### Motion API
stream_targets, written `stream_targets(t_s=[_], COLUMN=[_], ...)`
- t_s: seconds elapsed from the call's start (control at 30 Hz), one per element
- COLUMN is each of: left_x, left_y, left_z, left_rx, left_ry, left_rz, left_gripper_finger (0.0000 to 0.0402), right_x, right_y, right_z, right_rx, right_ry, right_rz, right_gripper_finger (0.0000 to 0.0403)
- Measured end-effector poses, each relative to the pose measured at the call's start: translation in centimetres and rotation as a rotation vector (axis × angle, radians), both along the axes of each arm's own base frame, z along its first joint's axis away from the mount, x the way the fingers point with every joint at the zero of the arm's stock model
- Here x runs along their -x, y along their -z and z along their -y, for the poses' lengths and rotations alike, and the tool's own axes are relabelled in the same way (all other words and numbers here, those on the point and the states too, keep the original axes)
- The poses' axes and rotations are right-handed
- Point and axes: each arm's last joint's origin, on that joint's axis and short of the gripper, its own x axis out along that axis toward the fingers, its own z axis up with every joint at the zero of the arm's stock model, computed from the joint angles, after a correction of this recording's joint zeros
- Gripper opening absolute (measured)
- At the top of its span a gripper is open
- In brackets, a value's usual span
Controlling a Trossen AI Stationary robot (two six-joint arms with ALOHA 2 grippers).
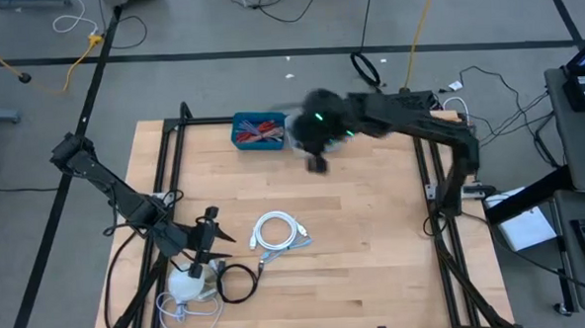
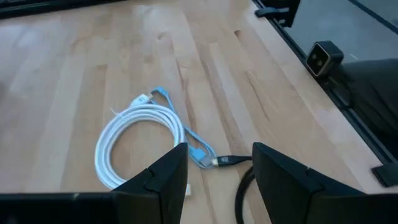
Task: Pick & Place USB Port
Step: Put the white hdmi cable into the gray bin
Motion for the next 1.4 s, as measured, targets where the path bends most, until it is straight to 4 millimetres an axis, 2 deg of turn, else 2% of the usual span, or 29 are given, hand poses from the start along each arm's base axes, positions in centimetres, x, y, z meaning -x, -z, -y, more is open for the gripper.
stream_targets(t_s=[0.1,0.17,0.23,0.3,0.4,0.53,0.6,0.7,0.77,0.87,1.0,1.13,1.27,1.4], left_x=[0.0,0.0,0.1,0.2,0.4,0.5,0.4,0.0,-0.5,-1.5,-3.1,-5.3,-7.7,-9.4], left_y=[0.0,-0.2,-0.5,-0.9,-1.4,-3.1,-4.4,-6.1,-6.8,-6.7,-4.8,-1.7,1.7,4.4], left_z=[-0.1,-0.2,-0.4,-0.7,-1.3,-2.8,-4.2,-7.1,-9.2,-12.2,-15.7,-17.7,-17.8,-16.6], left_rx=[-0.008,-0.027,-0.032,-0.041,-0.047,-0.097,-0.145,-0.176,-0.16,-0.131,-0.079,0.006,0.089,0.118], left_ry=[-0.024,-0.038,-0.054,-0.089,-0.164,-0.289,-0.372,-0.515,-0.59,-0.589,-0.529,-0.386,-0.264,-0.203], left_rz=[0.018,0.044,0.072,0.098,0.145,0.224,0.238,0.202,0.167,0.088,-0.05,-0.205,-0.344,-0.451], left_gripper_finger=[0.0184,0.0184,0.0184,0.0184,0.0184,0.0184,0.0184,0.0184,0.0184,0.0184,0.0184,0.0184,0.0184,0.0184], right_x=[2.6,4.0,5.0,6.2,8.0,10.0,10.8,11.4,11.7,12.1,12.0,11.4,10.8,10.6], right_y=[-1.7,-2.2,-1.5,0.2,4.5,10.6,12.6,14.6,15.6,16.0,16.7,17.5,18.4,19.0], right_z=[-4.8,-8.2,-11.7,-14.7,-18.6,-21.9,-22.8,-23.5,-23.9,-23.9,-24.0,-23.7,-23.2,-22.8], right_rx=[-0.058,-0.067,-0.025,0.043,0.202,0.332,0.329,0.301,0.302,0.324,0.353,0.359,0.357,0.352], right_ry=[-0.059,-0.098,-0.117,-0.094,-0.01,0.097,0.157,0.197,0.198,0.223,0.215,0.237,0.269,0.293], right_rz=[0.008,0.088,0.165,0.216,0.271,0.352,0.424,0.523,0.553,0.565,0.542,0.522,0.498,0.477], right_gripper_finger=[0.0007,0.0012,0.0023,0.003,0.0036,0.0036,0.0038,0.0047,0.0057,0.0076,0.0098,0.0114,0.0125,0.013])
